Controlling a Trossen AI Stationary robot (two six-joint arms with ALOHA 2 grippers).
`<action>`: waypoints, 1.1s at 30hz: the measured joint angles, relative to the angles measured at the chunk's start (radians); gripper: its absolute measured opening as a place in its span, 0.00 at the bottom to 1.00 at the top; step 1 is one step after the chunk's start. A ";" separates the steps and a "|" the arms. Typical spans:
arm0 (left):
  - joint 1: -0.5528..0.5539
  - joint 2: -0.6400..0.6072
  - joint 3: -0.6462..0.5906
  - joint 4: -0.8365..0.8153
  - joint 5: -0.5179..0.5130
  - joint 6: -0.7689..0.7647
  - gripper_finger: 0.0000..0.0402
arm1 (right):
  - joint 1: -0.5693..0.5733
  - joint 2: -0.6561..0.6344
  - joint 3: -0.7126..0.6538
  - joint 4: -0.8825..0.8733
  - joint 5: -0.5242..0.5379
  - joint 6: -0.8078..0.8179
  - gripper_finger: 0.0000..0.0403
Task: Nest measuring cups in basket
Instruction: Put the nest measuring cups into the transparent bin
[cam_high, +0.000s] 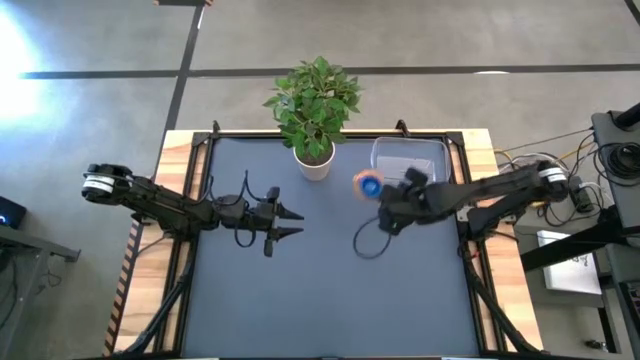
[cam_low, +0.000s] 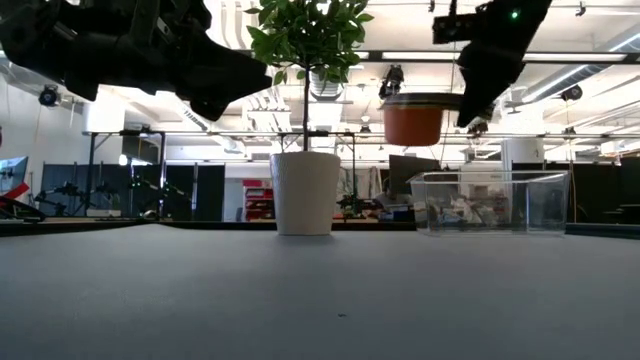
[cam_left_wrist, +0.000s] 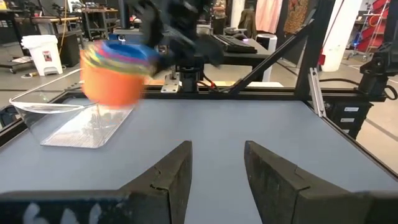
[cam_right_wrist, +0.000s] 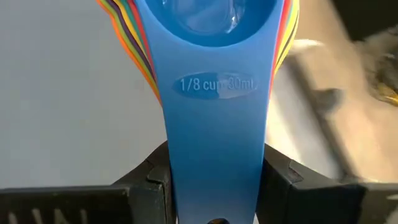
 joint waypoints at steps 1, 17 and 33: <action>0.001 0.000 0.000 0.000 0.000 0.000 0.32 | -0.028 -0.025 -0.002 -0.021 0.010 -0.021 0.32; 0.003 0.000 0.000 -0.002 0.000 0.000 0.32 | -0.621 -0.270 -0.122 0.054 -0.317 -0.686 0.32; 0.009 0.000 0.000 -0.030 0.000 0.000 0.32 | -0.959 -0.099 -0.255 0.245 -0.493 -0.975 0.32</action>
